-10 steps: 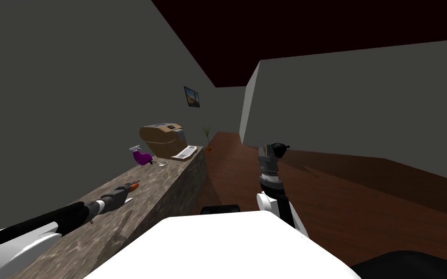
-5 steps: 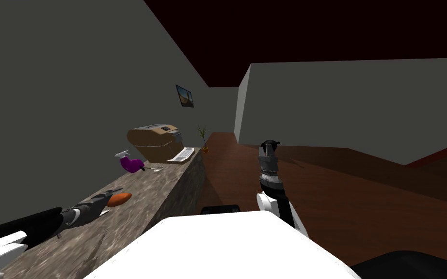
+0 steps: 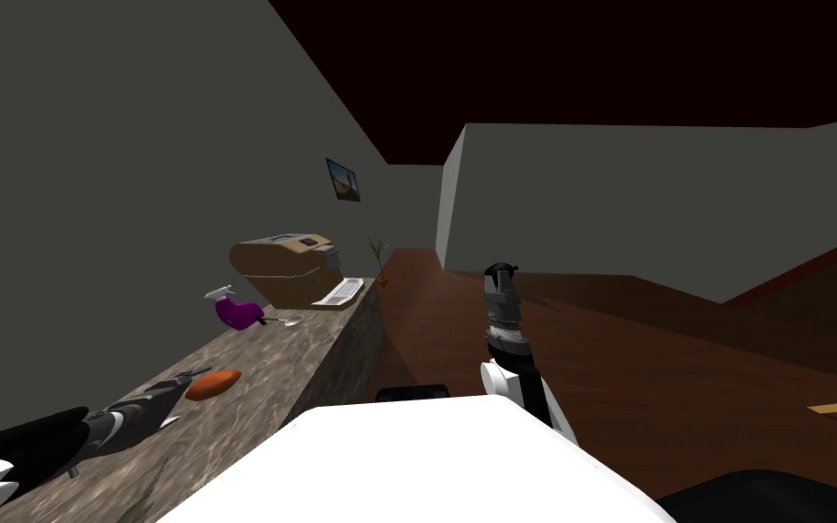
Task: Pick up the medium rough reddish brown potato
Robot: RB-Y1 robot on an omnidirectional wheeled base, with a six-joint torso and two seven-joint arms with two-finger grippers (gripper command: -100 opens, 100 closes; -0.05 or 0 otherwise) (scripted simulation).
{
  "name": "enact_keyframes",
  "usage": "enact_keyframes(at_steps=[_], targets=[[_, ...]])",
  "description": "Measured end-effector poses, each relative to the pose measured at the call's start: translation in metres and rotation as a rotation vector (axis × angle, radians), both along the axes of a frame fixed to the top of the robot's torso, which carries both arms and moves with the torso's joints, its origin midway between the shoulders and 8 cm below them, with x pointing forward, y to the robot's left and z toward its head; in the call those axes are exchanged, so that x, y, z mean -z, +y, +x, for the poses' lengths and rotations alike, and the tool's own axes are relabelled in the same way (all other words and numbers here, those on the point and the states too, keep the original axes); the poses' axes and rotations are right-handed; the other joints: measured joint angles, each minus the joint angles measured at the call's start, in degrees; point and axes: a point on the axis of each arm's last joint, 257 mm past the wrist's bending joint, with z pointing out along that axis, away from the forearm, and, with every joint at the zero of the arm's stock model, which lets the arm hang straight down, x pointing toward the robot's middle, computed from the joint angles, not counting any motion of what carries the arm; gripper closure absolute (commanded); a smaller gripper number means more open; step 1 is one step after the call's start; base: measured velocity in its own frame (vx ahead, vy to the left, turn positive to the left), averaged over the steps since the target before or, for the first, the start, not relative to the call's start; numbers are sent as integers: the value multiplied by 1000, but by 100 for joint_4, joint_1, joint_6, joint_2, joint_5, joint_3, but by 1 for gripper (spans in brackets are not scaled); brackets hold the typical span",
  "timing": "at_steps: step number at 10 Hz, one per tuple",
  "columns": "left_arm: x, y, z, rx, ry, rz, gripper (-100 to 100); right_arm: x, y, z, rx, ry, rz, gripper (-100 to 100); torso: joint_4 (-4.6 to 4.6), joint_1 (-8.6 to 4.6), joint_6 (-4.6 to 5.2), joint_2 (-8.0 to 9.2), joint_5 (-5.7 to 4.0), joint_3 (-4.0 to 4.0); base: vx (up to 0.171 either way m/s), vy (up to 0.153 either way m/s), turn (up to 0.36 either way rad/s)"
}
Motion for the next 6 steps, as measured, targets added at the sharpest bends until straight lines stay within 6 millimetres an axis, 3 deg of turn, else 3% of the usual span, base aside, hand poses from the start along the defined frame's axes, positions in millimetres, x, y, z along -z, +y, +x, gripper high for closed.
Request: enact_keyframes(at_steps=[2,4,5,6], targets=[[1,9,-8,1,-17,11,-100,0,0,0,0,0,0,0,-4,-2,4,-11,-2,-8,104,-7,-7],[10,20,-33,-24,-15,15,-100,0,0,0,0,0,0,0,-7,-3,3,-26,-2,-17,85,-14,4],[7,22,-33,-18,-26,21,-100,0,0,0,0,0,0,0,-4,-3,4,-9,-2,-7,93,-18,-19],[10,27,-52,-30,-15,25,-100,0,0,0,0,0,0,0,-4,-4,1,-14,-2,-9,103,-9,7]])
